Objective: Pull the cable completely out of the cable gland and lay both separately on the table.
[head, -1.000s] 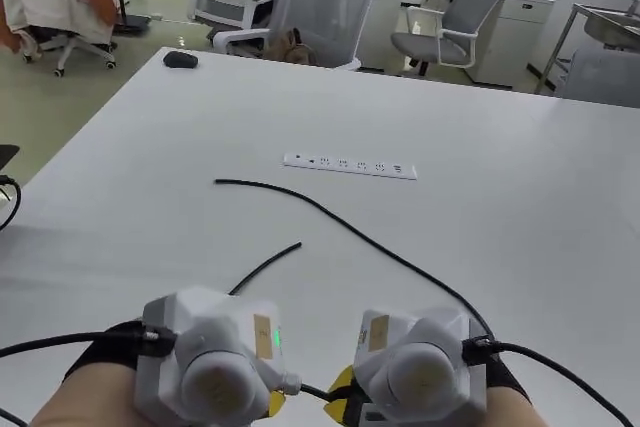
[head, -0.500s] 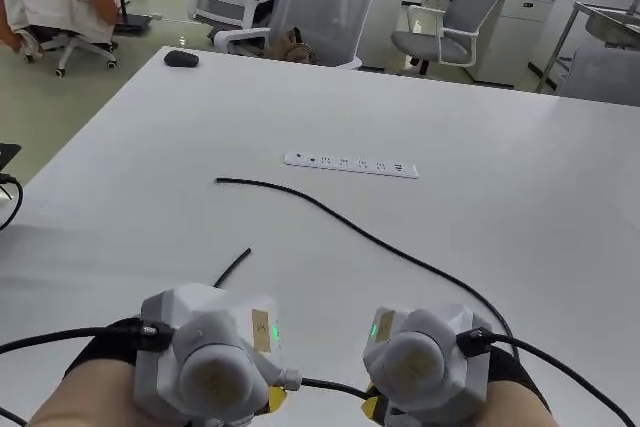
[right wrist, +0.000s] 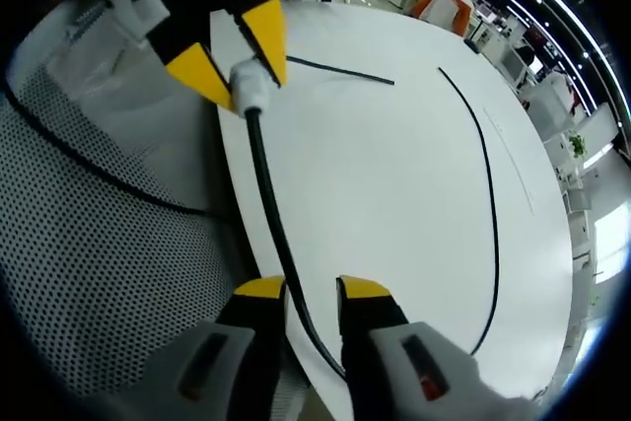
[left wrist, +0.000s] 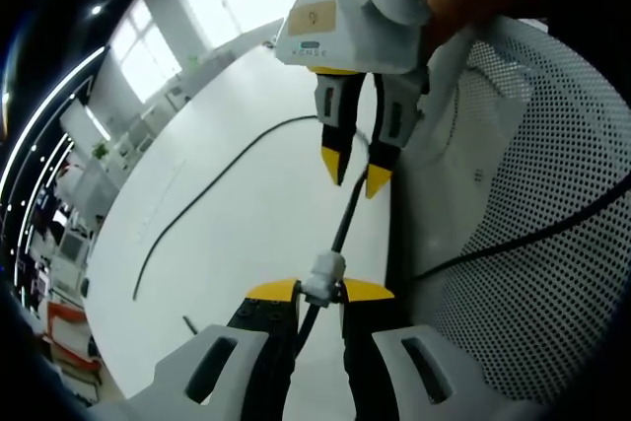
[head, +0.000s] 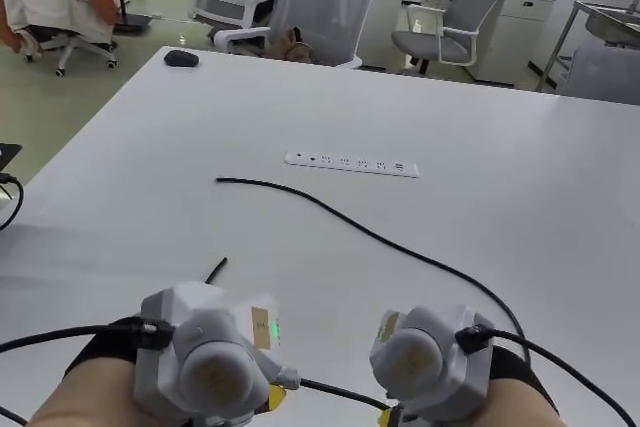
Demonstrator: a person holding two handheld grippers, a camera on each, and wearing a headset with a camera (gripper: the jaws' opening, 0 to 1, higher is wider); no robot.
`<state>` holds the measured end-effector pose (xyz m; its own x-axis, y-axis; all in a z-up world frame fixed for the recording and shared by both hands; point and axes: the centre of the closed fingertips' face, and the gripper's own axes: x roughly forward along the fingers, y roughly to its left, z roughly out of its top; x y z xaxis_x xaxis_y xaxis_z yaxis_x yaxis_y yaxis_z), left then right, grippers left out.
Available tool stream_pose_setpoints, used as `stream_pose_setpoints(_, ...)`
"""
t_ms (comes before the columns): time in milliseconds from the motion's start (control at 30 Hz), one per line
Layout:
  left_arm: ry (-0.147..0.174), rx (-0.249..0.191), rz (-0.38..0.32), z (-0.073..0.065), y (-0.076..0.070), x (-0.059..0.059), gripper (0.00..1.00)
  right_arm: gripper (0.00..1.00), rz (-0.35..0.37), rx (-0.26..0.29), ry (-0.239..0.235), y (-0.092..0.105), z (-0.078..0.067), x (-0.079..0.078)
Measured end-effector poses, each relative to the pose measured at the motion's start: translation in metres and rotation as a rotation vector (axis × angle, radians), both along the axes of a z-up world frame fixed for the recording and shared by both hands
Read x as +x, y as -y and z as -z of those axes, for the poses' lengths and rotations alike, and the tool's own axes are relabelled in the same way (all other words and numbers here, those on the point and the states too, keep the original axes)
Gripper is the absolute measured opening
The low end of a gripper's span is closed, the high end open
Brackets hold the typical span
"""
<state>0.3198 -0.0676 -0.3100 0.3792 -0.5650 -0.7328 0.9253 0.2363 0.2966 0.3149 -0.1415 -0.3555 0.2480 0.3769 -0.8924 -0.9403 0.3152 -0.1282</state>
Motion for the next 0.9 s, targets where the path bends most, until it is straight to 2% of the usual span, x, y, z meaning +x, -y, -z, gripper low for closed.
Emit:
stream_pose_setpoints(67, -0.002, 0.002, 0.001, 0.000, 0.000, -0.001, 0.17, 0.17, -0.042, 0.055, -0.006, -0.013, -0.005, -0.005)
stream_pose_setpoints(133, -0.001, 0.002, 0.003, -0.001, 0.001, -0.002, 0.17, 0.20, -0.076, 0.110, 0.011, -0.026, -0.013, -0.007)
stream_pose_setpoints(167, -0.001, 0.000, 0.003, -0.001, 0.001, -0.002, 0.17, 0.19, -0.104, 0.145, 0.034, -0.034, -0.019, -0.007)
stream_pose_setpoints(267, 0.002, -0.001, 0.004, -0.002, 0.001, -0.002, 0.17, 0.18, -0.130, 0.207, 0.059, -0.047, -0.030, -0.008)
stream_pose_setpoints(367, 0.003, -0.004, 0.006, -0.001, 0.002, -0.001, 0.17, 0.18, -0.171, 0.244, 0.093, -0.057, -0.038, -0.009)
stream_pose_setpoints(467, 0.002, -0.003, 0.012, 0.001, 0.002, 0.000, 0.18, 0.16, -0.170, 0.270, 0.117, -0.060, -0.045, -0.007)
stream_pose_setpoints(567, 0.003, -0.003, 0.017, 0.002, 0.003, 0.001, 0.18, 0.12, -0.168, 0.315, 0.112, -0.064, -0.051, -0.007)
stream_pose_setpoints(633, 0.004, -0.006, 0.018, 0.002, 0.003, 0.002, 0.18, 0.10, -0.172, 0.313, 0.110, -0.065, -0.050, -0.008)
stream_pose_setpoints(733, 0.005, -0.005, 0.021, 0.006, 0.004, 0.005, 0.18, 0.04, -0.195, 0.280, 0.104, -0.063, -0.044, -0.012)
stream_pose_setpoints(867, 0.002, -0.002, 0.024, 0.006, 0.004, 0.003, 0.18, 0.03, -0.194, 0.274, 0.106, -0.063, -0.043, -0.012)
stream_pose_setpoints(900, 0.002, -0.001, 0.024, 0.005, 0.004, 0.002, 0.18, 0.03, -0.189, 0.254, 0.101, -0.061, -0.040, -0.011)
